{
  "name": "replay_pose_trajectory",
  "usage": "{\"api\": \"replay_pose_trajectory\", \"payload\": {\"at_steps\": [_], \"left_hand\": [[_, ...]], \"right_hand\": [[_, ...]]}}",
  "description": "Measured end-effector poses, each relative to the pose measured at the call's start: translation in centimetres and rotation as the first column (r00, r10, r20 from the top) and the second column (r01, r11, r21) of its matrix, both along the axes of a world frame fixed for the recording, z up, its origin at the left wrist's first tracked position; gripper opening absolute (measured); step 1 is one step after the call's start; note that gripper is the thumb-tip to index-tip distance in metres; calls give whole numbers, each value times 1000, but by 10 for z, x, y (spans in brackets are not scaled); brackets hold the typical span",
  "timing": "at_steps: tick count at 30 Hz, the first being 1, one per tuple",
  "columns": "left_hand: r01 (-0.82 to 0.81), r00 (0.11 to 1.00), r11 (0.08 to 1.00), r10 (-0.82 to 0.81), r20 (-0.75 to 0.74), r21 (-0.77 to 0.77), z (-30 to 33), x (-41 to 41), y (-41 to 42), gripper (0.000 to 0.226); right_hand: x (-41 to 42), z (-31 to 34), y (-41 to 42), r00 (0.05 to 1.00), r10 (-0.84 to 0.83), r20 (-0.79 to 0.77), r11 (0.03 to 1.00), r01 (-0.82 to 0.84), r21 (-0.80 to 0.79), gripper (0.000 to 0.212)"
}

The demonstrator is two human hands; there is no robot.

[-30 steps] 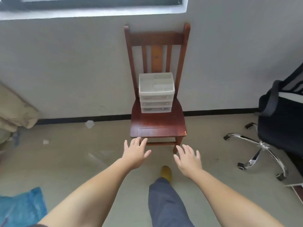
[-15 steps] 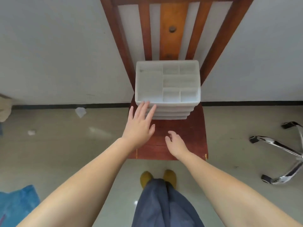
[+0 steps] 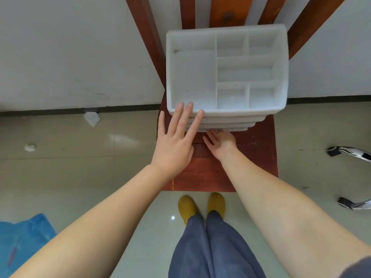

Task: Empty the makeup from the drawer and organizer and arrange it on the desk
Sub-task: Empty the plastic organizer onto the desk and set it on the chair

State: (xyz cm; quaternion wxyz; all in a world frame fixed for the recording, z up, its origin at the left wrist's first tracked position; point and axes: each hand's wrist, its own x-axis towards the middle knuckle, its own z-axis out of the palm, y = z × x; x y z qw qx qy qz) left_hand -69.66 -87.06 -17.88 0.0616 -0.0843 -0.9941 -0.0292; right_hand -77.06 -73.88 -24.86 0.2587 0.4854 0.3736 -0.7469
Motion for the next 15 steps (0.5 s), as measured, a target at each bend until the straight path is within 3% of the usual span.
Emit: {"api": "replay_pose_trajectory", "payload": {"at_steps": [3, 8, 11, 15], "left_hand": [[16, 1000, 1000, -16, 12, -1, 2, 0, -3, 76], [-5, 1000, 1000, 5, 29, 2, 4, 1, 2, 79], [-18, 999, 1000, 18, 45, 13, 5, 3, 6, 82], [-15, 999, 1000, 16, 52, -14, 11, 1, 2, 82]], "right_hand": [[11, -2, 5, 996, 40, 75, 997, -44, 57, 51], [61, 2, 19, 988, 55, 144, 997, -61, 42, 35], [87, 3, 29, 984, 87, 154, 994, -96, 49, 49], [99, 9, 38, 955, 247, 166, 967, -253, 17, 46]]}}
